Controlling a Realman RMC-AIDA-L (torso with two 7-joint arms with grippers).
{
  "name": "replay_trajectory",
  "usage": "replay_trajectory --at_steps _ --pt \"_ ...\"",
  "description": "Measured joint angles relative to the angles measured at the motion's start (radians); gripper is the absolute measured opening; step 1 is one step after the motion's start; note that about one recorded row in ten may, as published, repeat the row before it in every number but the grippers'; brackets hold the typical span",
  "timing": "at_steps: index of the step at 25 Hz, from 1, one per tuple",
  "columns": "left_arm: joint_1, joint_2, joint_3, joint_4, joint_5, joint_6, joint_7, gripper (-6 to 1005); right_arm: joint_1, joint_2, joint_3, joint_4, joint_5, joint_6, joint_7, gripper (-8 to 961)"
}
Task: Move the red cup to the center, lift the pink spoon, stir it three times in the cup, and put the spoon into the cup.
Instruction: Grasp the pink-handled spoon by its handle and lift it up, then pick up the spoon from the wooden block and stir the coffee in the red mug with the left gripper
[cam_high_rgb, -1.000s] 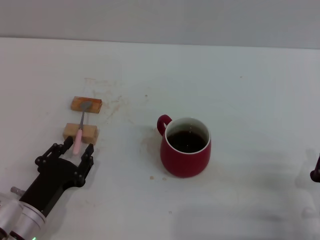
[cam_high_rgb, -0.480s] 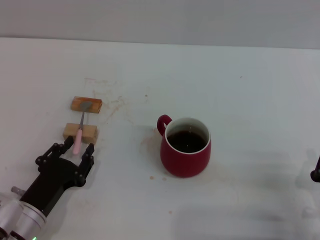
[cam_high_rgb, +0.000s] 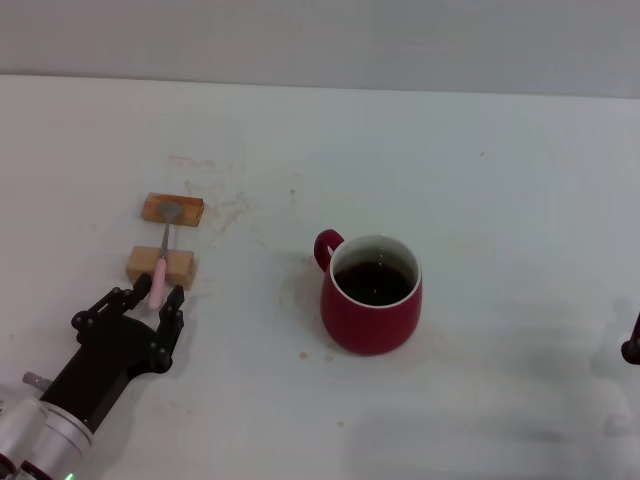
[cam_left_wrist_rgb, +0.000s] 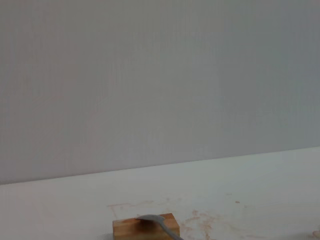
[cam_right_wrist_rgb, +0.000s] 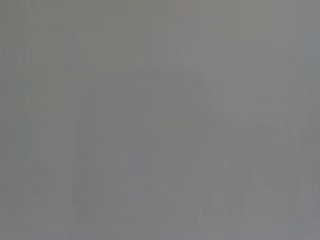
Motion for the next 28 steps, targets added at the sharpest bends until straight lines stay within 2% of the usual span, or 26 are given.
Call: replay_trajectory --at_steps 12,17,23,28 --pt "-0.010 0.000 -0.011 0.002 -0.001 -0.022 0.000 365 0.000 -0.001 0.000 0.000 -0.001 0.000 0.000 0" --pt "-0.010 0.000 -0.023 0.000 -0.003 -0.025 0.000 188 0.001 -0.001 0.000 0.000 -0.001 0.000 0.000 0" --pt "-0.015 0.001 -0.021 -0.001 -0.004 -0.002 0.000 138 0.002 -0.001 0.000 0.000 0.001 0.000 0.000 0" --pt "-0.019 0.003 -0.009 -0.002 0.003 0.061 0.012 138 0.003 0.000 0.000 -0.004 0.001 0.008 0.000 0"
